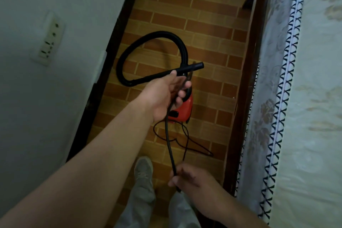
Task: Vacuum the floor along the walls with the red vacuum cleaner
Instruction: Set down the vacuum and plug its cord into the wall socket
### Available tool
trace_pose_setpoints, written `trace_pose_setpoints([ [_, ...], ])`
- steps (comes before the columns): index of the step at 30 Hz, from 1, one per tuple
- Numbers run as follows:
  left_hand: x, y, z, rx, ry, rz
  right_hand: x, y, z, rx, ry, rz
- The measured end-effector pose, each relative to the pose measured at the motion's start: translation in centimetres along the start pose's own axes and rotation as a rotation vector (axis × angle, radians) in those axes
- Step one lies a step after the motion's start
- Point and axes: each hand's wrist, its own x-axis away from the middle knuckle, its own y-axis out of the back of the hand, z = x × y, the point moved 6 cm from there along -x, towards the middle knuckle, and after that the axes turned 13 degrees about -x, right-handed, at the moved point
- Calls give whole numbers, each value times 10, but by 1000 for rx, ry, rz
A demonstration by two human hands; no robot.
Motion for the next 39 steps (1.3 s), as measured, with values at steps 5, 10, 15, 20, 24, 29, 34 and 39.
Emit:
trace_pose_setpoints([
  [5,12,26,-20,-35,-103,-68,-8,21,-25,172,-102,50],
  [10,27,55,-37,36,-236,-166,-24,65,-26,293,-162,-71],
  [15,43,62,-39,-25,-295,-152,-49,105,27,493,-170,-199],
  [20,52,52,-25,-126,-304,-80,-77,98,107,105,-63,-288],
  [24,55,36,2,-399,-304,-88,-100,61,168,-338,12,-177],
  [29,46,29,47,-601,-268,-99,-114,24,195,-480,-22,-163],
  [34,44,56,42,-280,-171,-92,-95,8,181,-185,129,-45],
  [39,44,86,-9,294,-308,-171,-82,-5,150,73,88,110],
])
